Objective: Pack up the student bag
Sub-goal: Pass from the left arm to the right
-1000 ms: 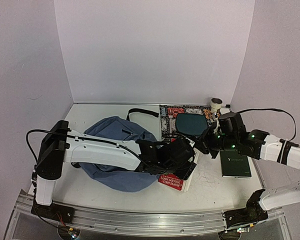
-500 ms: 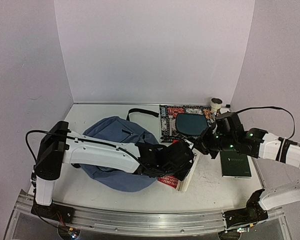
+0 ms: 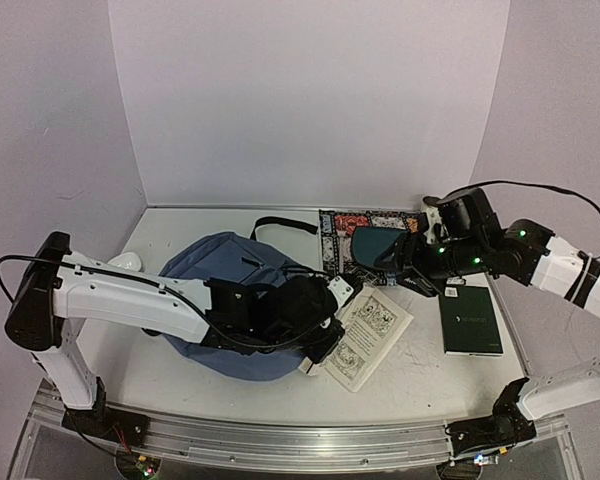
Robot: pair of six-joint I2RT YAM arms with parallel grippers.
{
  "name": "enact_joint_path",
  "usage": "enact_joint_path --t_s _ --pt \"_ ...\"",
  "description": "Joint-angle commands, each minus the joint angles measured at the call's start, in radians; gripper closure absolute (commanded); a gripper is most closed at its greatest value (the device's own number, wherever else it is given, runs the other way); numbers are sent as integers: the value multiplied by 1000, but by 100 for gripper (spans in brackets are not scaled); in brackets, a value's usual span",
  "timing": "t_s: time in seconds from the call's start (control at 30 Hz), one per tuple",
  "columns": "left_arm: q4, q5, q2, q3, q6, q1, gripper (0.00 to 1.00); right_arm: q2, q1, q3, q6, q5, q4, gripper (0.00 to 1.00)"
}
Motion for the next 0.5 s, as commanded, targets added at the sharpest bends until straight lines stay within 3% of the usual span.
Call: enact_joint_path --t_s 0.0,0.23,0.47 --pt "53 -16 -95 -49 91 4 100 34 -37 39 -132 -79 -126 26" --pt "97 23 -185 -121 152 5 100 71 -147 22 -200 -205 -133 4" --pt "128 78 -186 -125 153 5 100 172 -148 20 -189 -294 -104 2"
